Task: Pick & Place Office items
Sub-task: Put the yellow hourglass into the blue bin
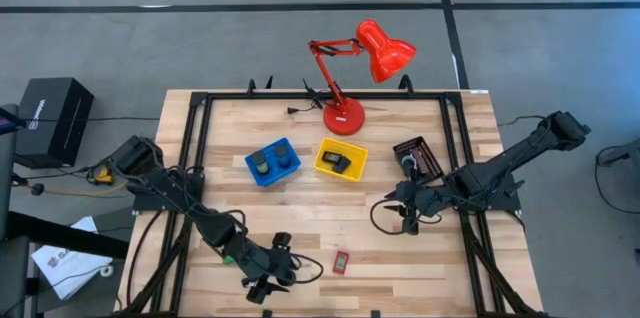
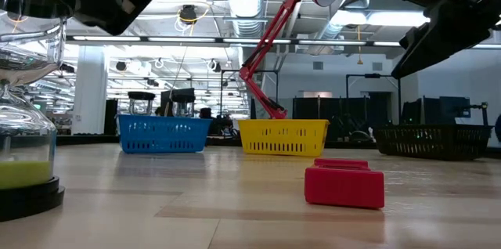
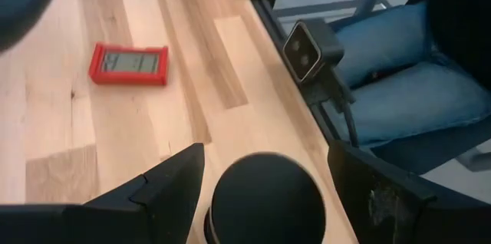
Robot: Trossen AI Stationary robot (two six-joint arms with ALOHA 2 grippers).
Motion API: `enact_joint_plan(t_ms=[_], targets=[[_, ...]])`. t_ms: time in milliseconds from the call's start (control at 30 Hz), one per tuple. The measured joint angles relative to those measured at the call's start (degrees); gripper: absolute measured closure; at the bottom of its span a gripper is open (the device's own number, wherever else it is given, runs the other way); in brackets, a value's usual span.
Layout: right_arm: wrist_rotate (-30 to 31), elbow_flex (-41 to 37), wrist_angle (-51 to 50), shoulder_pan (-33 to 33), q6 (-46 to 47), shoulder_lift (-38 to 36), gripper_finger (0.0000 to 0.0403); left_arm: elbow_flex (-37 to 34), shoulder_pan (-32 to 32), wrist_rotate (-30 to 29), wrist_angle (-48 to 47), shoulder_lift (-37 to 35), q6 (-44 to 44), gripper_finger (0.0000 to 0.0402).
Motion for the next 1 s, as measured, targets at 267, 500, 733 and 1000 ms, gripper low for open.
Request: enact_joint_plan(t_ms=[267,500,733,1000], targets=[[0.0,0.0,0.02,0.0,0.0,0.0,0.0276,0.0,0.0,0.02,0.24,0.0,-0.22,0.0128],[0.0,0.0,0.02,0.02,0.0,0.0,0.0276,0.0,-0.33,1.7,-2.95,0.0,-0.22,0.0128],[0.0,0.0,0.02,0.02,0.0,0.0,0.0276,0.0,-0.24,0.64,-4.48,0.0,-0.2,0.0128],[0.0,0.0,0.02,0.02,0.0,0.0,0.0276,0.0,-0.15,-1.03,-4.11,0.0,-0.2,0.0128]])
